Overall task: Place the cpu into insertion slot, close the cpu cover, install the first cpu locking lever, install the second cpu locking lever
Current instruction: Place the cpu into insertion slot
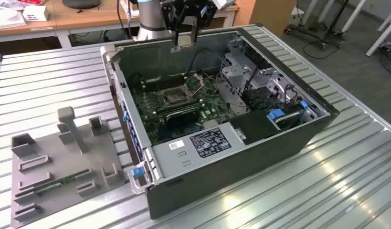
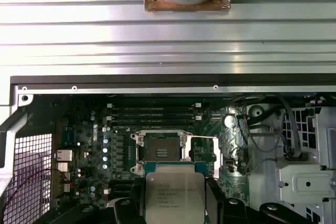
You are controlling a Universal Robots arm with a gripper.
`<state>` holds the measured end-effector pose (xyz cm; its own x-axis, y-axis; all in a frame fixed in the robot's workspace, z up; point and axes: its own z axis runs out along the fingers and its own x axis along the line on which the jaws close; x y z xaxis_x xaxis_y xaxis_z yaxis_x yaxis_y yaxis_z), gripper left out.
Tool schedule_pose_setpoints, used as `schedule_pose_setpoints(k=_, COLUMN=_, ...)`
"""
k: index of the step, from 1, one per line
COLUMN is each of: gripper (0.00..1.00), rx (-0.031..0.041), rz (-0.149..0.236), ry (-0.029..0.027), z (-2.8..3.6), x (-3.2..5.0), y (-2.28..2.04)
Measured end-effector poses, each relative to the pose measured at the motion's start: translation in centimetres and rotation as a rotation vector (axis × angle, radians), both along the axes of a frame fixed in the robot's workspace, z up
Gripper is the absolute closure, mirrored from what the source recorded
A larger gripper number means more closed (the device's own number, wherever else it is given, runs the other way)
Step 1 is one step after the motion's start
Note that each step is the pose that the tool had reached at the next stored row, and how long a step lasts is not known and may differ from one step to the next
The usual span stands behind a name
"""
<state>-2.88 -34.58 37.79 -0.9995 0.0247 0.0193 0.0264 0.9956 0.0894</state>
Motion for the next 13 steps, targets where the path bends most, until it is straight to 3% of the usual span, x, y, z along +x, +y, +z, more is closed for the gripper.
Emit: schedule_pose_setpoints(k=13, gripper=0.46, rx=-0.0001, rz=0.000, ry=0.0000, z=0.00, x=0.00, y=-0.32)
